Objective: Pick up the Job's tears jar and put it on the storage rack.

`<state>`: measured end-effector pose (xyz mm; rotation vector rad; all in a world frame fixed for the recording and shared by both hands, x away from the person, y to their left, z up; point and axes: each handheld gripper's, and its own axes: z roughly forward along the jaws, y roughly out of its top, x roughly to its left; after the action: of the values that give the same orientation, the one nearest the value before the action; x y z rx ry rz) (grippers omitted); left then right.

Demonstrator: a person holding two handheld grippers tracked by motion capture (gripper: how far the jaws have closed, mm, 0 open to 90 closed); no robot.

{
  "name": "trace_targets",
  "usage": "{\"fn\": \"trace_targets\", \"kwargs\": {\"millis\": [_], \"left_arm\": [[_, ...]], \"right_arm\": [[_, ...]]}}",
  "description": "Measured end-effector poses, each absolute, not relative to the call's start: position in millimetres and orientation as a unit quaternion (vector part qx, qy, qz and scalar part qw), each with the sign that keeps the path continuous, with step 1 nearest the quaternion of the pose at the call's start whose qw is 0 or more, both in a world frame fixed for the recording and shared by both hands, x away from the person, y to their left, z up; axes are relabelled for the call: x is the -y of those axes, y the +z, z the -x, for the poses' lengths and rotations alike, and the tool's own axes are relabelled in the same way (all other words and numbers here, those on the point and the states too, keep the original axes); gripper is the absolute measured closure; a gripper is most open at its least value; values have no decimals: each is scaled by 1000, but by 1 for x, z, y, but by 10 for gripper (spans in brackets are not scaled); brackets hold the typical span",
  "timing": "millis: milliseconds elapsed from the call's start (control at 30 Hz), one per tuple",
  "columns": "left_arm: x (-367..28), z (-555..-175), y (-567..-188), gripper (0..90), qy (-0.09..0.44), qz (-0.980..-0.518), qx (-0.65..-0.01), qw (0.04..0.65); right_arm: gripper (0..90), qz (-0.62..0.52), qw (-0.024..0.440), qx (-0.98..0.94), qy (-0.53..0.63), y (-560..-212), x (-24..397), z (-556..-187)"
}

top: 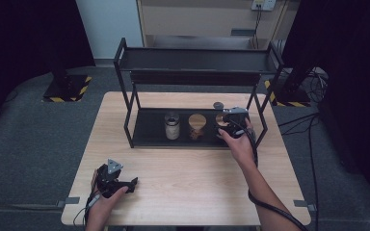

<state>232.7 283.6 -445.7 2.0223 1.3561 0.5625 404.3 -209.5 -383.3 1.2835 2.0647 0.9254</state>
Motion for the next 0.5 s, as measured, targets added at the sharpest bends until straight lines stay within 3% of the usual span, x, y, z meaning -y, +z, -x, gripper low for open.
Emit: {"fn": "trace_targets", "kwargs": {"millis": [500], "left_arm": [[-284,-233,-446,0,214,-768,-515,316]], "right_arm": [[257,-483,265,-761,342,-385,207,-412]]}}
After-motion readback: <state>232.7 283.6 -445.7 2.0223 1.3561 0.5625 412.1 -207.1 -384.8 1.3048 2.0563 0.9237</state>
